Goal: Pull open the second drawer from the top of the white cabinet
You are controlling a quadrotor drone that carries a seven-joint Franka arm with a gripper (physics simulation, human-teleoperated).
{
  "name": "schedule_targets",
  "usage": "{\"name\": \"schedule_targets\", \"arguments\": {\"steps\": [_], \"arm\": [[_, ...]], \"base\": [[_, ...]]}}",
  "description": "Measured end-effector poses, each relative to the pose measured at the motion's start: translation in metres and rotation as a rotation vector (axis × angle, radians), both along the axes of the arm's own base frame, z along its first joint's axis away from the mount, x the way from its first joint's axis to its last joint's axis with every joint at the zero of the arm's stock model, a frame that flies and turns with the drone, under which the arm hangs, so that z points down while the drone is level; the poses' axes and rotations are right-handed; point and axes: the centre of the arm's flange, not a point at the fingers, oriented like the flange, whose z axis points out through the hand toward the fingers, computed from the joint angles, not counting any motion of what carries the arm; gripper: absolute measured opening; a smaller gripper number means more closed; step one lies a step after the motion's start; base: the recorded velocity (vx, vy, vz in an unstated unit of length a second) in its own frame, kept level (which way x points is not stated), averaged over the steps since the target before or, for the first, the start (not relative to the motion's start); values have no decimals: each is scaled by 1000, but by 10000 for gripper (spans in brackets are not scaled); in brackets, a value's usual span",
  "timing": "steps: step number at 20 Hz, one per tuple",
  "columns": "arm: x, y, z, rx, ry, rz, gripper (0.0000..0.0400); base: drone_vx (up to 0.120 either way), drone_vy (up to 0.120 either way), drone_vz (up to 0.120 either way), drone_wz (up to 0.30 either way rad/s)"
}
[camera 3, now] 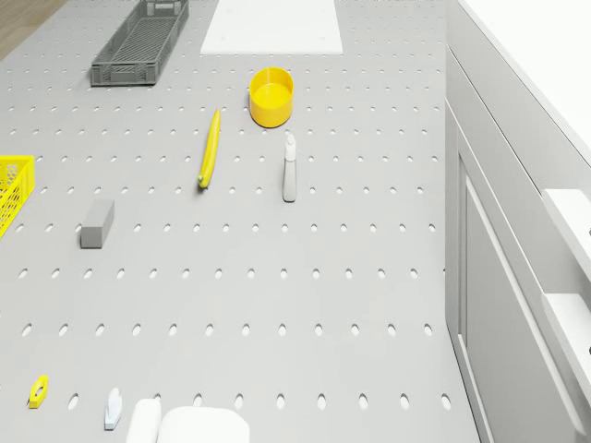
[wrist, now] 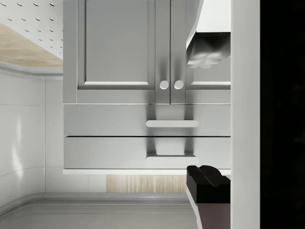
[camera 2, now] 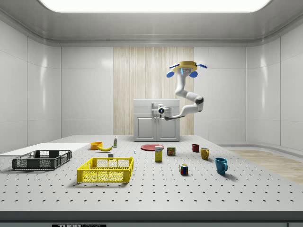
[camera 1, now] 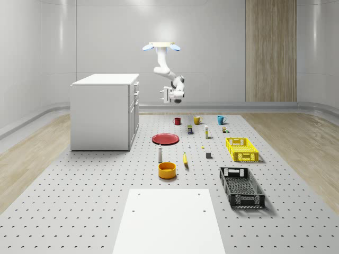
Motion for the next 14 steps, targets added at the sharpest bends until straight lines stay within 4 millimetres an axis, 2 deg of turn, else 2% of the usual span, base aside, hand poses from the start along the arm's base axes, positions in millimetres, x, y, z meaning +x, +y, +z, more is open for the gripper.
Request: {"name": "schedule_targets", "arguments": {"steps": [5,14], "arm": [[0,13,0,0,0,0,300],[0,56,0,0,0,0,300]], "base": [[0,0,0,0],[0,0,0,0]]}}
